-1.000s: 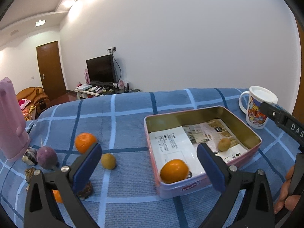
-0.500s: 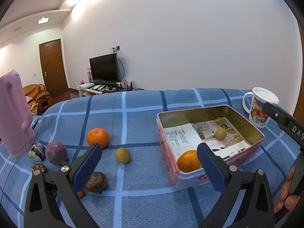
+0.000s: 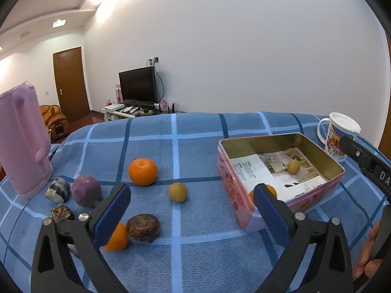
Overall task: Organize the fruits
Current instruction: 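Move both tools back toward the remaining produce beside the kettle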
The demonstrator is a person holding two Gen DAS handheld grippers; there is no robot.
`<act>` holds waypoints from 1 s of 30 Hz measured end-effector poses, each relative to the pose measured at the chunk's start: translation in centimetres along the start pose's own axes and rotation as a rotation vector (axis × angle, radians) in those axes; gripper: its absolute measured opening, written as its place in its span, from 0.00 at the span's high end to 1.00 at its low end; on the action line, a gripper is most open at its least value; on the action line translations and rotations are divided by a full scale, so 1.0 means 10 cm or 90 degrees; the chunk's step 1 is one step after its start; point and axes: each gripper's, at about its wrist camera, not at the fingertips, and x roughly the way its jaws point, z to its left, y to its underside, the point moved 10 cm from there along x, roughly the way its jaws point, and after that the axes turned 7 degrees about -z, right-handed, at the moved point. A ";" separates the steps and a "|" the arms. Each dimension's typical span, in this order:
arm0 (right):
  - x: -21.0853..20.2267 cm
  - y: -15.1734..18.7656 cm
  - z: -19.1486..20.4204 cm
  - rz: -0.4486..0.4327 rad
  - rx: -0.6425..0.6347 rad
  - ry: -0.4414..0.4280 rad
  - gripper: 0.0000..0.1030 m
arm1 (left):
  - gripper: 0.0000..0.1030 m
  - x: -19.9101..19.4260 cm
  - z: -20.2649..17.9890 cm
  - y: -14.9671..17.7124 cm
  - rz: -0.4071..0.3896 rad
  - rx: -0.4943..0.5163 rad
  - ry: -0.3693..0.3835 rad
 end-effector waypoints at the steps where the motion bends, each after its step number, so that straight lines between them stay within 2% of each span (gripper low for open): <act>1: -0.01 0.01 0.04 0.001 -0.001 -0.003 0.20 | 0.01 -0.01 0.04 0.01 0.001 -0.003 -0.001; 23: -0.07 0.31 1.08 0.033 -0.064 -0.070 0.20 | 0.01 -0.09 0.69 0.10 0.012 -0.018 -0.028; 30: -0.07 0.42 1.42 0.054 -0.097 -0.097 0.20 | 0.01 -0.09 1.02 0.18 0.037 -0.015 -0.022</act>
